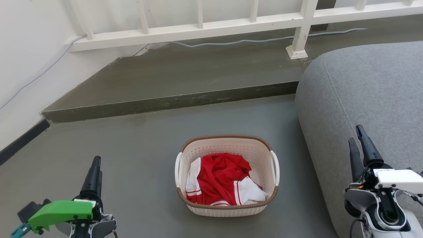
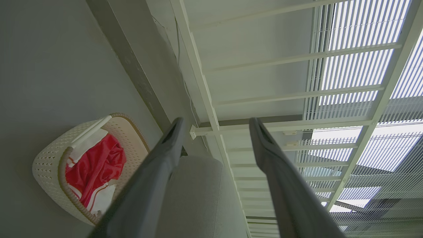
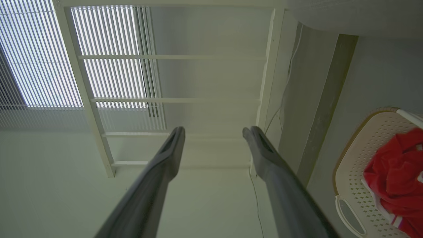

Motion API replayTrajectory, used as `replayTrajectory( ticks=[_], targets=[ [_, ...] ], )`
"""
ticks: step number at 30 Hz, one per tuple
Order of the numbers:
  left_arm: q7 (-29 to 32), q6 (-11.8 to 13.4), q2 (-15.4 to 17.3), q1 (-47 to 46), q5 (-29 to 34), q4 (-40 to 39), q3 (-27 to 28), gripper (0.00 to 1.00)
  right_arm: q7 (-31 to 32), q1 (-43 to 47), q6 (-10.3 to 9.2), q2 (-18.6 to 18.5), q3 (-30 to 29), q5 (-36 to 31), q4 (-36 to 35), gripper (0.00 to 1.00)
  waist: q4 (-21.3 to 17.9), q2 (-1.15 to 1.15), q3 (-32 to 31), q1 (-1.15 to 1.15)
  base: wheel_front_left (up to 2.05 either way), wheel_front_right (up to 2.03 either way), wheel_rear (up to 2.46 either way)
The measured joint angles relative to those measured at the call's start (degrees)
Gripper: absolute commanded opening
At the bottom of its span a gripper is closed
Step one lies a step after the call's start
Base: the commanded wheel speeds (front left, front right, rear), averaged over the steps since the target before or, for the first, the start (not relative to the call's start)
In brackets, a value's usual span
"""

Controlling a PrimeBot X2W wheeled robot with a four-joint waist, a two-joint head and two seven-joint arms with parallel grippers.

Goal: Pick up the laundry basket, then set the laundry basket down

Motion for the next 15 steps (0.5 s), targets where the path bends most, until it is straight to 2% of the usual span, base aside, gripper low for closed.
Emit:
replayTrajectory(
  ticks=[15],
  targets=[
    [-2.67,0.00,1.85,-1.04,10.82,-1.23,-3.76,1.00,-4.02,-0.75,0.00,-2.22,4.70,-7.57,-1.72,1.00,0.13,0.00,0.07,0.00,0.00,0.00,0.00]
  ],
)
